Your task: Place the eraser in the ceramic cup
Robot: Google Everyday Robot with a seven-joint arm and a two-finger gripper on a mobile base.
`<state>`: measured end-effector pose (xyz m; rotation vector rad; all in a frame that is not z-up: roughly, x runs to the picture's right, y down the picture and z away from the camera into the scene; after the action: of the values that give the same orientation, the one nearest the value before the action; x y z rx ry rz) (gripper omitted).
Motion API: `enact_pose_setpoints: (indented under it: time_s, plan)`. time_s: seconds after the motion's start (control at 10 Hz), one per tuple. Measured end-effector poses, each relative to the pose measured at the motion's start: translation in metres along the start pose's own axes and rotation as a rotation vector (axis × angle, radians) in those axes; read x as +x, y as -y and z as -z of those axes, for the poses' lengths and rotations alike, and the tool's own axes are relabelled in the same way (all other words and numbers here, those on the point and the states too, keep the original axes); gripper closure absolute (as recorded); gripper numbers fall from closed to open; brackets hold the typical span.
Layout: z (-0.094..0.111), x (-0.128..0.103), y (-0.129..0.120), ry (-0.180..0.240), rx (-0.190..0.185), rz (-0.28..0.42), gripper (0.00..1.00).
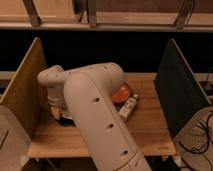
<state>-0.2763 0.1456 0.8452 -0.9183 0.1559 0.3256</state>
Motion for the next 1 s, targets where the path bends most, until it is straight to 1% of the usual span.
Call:
enact_pose_setpoints:
  time_s: [0.1,0.3,0.5,0.7,0.8,0.9,1.0]
  plan:
    - [0.006,-0.01,-0.008,-0.015,0.025,0.034,0.87]
    - [0.024,-0.028,-0.019,-0.045,0.093,0.089,0.87]
    - [0.061,-0.044,-0.022,-0.093,0.234,0.114,0.87]
    - [0.094,-0.051,-0.021,-0.127,0.351,0.101,0.87]
    - [0.116,-0.052,-0.019,-0.133,0.421,0.083,0.87]
    - [0.132,-0.052,-0.02,-0.134,0.466,0.072,0.87]
    - [0.154,-0.057,-0.025,-0.115,0.524,0.058,0.87]
